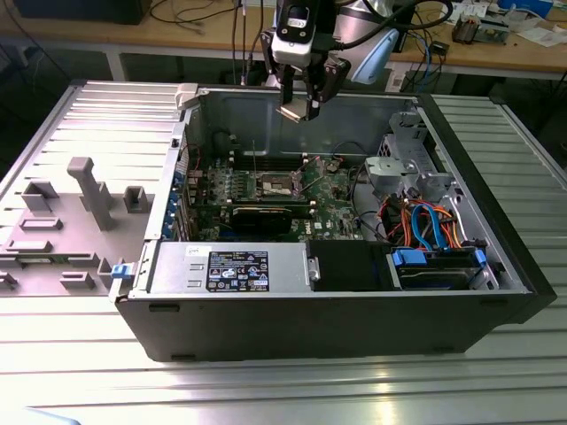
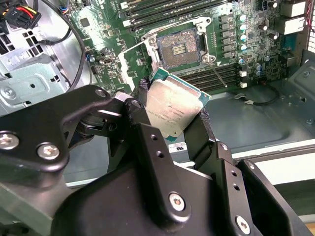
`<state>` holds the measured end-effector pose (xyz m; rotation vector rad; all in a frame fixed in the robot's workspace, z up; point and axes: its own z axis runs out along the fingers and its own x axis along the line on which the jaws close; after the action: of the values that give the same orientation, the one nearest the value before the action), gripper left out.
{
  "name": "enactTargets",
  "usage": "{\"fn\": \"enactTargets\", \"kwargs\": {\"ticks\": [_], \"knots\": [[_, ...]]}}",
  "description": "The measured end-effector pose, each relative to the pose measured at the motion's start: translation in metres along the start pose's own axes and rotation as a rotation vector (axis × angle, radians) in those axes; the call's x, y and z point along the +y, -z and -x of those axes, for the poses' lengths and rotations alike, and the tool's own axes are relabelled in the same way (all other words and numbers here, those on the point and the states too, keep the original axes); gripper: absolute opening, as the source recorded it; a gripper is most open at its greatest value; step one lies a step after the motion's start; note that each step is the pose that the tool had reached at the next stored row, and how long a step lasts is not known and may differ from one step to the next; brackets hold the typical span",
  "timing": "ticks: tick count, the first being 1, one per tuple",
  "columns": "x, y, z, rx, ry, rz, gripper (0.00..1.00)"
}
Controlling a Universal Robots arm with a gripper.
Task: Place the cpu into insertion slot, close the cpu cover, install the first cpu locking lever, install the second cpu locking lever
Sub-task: 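Place the cpu into insertion slot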
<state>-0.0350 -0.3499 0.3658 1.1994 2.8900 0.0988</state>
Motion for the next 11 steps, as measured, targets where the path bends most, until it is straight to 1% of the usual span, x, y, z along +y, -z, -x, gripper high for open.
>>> {"fn": "enactTargets", "kwargs": {"ticks": [11], "knots": [[0.0000, 0.0000, 0.0000, -0.0003, -0.004, 0.0001, 0.54]]}}
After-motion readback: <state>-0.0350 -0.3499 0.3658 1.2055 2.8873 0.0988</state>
